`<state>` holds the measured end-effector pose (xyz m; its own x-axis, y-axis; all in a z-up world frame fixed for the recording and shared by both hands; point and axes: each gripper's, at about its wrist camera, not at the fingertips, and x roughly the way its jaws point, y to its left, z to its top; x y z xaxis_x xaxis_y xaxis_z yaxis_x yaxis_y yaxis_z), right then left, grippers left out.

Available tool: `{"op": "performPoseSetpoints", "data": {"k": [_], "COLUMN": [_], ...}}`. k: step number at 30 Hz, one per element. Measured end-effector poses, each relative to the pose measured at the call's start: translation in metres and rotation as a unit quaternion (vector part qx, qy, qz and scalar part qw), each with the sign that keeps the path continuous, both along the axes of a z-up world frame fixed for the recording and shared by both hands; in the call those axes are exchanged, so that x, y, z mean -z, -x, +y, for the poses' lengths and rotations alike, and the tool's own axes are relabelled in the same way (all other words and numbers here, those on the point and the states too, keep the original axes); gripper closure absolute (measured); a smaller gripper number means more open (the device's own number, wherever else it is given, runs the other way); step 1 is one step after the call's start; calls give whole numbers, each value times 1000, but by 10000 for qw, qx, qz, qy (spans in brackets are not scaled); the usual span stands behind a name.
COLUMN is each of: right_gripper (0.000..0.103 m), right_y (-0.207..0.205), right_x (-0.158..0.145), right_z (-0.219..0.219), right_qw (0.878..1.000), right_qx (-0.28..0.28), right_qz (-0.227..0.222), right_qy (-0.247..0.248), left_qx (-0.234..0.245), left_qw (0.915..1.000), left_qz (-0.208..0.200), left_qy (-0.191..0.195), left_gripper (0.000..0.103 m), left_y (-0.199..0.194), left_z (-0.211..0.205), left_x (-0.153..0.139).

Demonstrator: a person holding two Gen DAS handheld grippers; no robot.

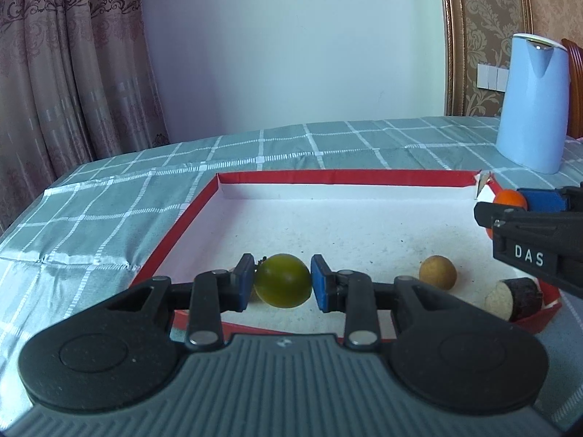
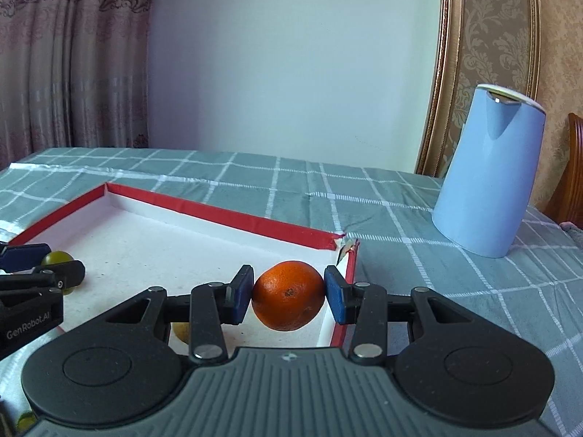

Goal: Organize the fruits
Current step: 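Carry both fruits into the tray and open both tools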

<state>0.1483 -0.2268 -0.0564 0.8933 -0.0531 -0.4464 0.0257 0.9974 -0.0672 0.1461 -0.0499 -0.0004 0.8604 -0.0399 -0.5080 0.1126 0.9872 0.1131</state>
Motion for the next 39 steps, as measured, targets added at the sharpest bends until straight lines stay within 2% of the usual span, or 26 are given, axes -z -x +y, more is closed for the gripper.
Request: {"op": "performPoseSetpoints", "data": {"k": [5, 9, 19, 27, 29, 33, 39], "right_gripper": [61, 61, 61, 58, 51, 49, 47], "right_y": [-11, -19, -18, -17, -17, -14, -10], "right_x": [8, 13, 13, 12, 11, 10, 9], "right_z": [0, -3, 0, -1, -1, 0, -1], "right_qw": [9995, 9983, 9985, 9985, 9987, 9992, 9994], "right_qx": [-8, -18, -21, -8, 19, 34, -6], "right_qz": [299, 530, 517, 532, 501, 402, 337], "right_qy": [-59, -233, -155, -155, -129, -40, -68], "left_qx": [-48, -58, -25, 24, 25, 80, 54], "left_qw": [9997, 9996, 9989, 9988, 9993, 9999, 9999], "left_qz": [192, 280, 453, 490, 380, 100, -69], "left_qy": [135, 43, -120, -2, 11, 23, 74], "left_gripper": [73, 73, 72, 71, 66, 53, 52], "left_y": [-12, -16, -19, -17, -14, -4, 9], "left_z": [3, 2, -3, 0, 1, 0, 3], "left_x": [2, 3, 7, 5, 3, -3, -4]}}
